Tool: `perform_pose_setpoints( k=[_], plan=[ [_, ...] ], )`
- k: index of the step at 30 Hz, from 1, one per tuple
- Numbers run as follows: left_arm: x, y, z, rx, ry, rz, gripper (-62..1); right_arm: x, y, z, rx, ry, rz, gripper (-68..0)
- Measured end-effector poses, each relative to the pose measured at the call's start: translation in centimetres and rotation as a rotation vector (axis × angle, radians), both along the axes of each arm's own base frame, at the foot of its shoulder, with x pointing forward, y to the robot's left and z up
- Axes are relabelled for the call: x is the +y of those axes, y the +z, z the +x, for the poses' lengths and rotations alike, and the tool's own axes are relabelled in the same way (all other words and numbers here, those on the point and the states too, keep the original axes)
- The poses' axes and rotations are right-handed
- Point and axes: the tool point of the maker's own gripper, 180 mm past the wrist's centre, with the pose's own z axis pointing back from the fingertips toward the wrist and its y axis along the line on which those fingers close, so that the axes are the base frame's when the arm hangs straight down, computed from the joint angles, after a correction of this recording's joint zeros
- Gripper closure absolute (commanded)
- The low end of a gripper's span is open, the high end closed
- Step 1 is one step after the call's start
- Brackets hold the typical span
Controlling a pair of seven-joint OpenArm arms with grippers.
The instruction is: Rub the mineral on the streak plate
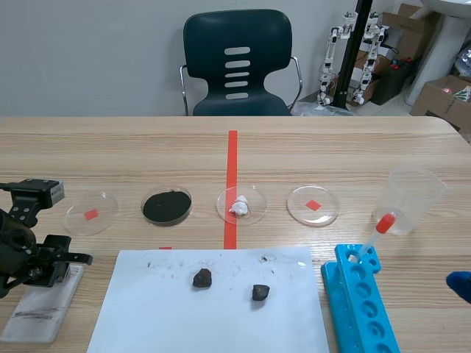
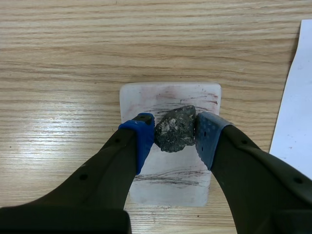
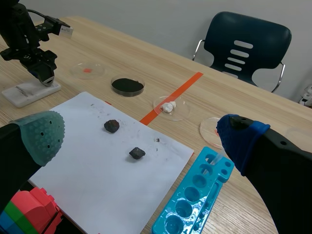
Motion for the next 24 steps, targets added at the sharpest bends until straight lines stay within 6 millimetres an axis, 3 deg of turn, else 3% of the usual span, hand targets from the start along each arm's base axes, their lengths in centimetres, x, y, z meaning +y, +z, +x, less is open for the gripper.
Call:
perform_pose_setpoints(
  k=[16,24],
  plan=[
    [-0.8,-0.4,-0.2,0.009,-0.008,-0.033,-13.0,0.0,0.0,0.0,0.0,0.0,0.0,-67.9],
    [0.6,-0.3,0.1,0.005,0.013,0.036,-13.0,0.0,0.0,0.0,0.0,0.0,0.0,-67.9]
  ],
)
